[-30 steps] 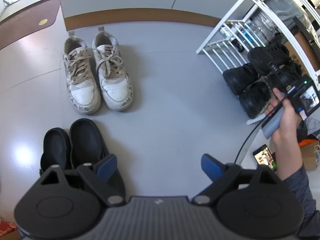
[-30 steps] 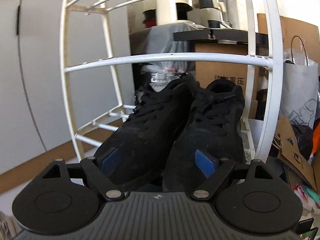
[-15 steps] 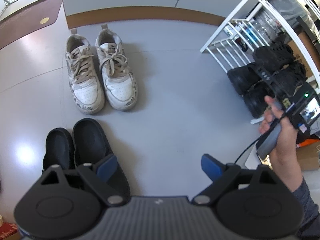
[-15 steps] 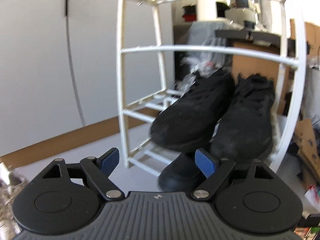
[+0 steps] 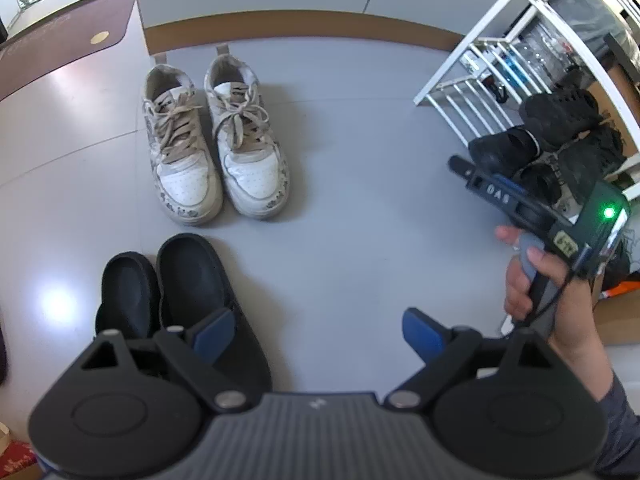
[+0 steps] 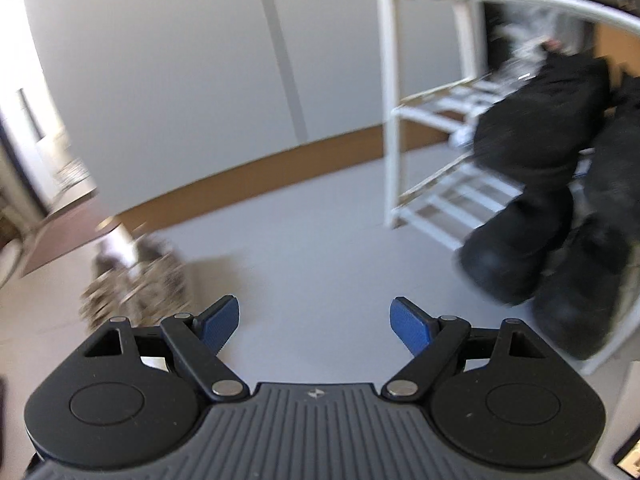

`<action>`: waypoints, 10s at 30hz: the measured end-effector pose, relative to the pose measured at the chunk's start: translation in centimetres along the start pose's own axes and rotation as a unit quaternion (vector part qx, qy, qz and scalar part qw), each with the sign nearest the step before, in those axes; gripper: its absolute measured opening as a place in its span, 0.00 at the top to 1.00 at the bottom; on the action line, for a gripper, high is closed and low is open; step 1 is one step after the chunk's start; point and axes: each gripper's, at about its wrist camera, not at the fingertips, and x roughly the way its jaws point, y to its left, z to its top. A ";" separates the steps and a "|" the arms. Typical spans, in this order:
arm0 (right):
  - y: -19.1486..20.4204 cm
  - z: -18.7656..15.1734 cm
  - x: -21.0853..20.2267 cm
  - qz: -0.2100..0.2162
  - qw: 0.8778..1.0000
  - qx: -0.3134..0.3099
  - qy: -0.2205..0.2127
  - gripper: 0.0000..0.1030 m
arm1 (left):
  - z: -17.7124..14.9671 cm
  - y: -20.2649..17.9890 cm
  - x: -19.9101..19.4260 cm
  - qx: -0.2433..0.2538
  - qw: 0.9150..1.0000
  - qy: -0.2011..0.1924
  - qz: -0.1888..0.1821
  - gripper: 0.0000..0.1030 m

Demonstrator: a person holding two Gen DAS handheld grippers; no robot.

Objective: Organize scattered shoes
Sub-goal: 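Open the right gripper and pull it back from the rack, then move the right gripper over to the white laced sneakers, then lower the right gripper into the white sneakers' heels and grasp them, then lift the white sneakers with the right gripper toward the shoe rack, then insert the white sneakers onto the rack's upper shelf with the right gripper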

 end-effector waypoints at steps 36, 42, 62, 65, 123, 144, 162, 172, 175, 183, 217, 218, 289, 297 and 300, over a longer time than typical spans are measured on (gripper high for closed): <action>8.5 -0.8 -1.8 0.182 0.969 -0.120 0.117 0.27 | -0.6 3.4 -1.6 -0.014 1.000 -0.003 0.017 0.10; 9.9 -1.2 -1.8 0.191 0.964 -0.138 0.122 0.27 | -1.0 4.4 -2.5 -0.020 1.000 -0.007 0.023 0.10; 13.2 -3.6 0.2 0.202 0.940 -0.196 0.191 0.25 | 0.1 6.7 0.7 0.039 0.998 0.045 0.012 0.11; 13.2 -3.7 0.4 0.202 0.939 -0.196 0.196 0.25 | 0.0 7.0 1.9 0.036 0.998 0.052 0.003 0.11; 24.8 1.8 23.0 0.067 0.984 -0.155 0.058 0.83 | -3.9 21.2 5.9 -0.159 0.983 -0.086 -0.015 0.10; 26.3 1.5 25.7 0.067 0.973 -0.211 0.063 0.90 | -4.1 22.4 5.7 -0.184 0.978 -0.100 -0.012 0.10; 27.2 2.7 26.0 0.070 0.983 -0.166 0.043 0.73 | -4.2 22.6 5.8 -0.189 0.977 -0.100 -0.008 0.10; 27.9 2.0 27.6 0.050 0.982 -0.168 0.063 0.66 | -4.2 22.6 6.3 -0.186 0.978 -0.093 -0.009 0.10; 28.0 1.7 28.0 0.044 0.984 -0.162 0.065 0.66 | -4.2 22.7 6.5 -0.186 0.978 -0.090 -0.011 0.10; 28.0 1.1 29.0 0.033 0.983 -0.161 0.081 0.66 | -4.3 23.0 6.5 -0.192 0.977 -0.089 -0.018 0.10; 26.8 0.5 25.0 0.038 0.989 -0.140 -0.014 0.80 | -4.4 22.9 6.3 -0.194 0.976 -0.093 0.031 0.10; 26.7 0.7 24.3 0.039 0.989 -0.139 -0.019 0.80 | -4.2 22.5 6.4 -0.192 0.977 -0.092 0.025 0.10; -8.3 17.2 -14.8 -0.262 0.935 0.096 -0.219 0.80 | 0.1 -2.1 -7.7 -0.008 0.993 -0.110 -0.034 0.11; -9.6 18.4 -12.3 -0.282 0.928 0.110 -0.216 0.80 | -0.1 -3.3 -8.0 0.010 0.993 -0.108 -0.055 0.10; -9.8 19.2 -12.1 -0.301 0.919 0.127 -0.222 0.80 | -0.2 -3.7 -8.1 0.023 0.992 -0.113 -0.052 0.10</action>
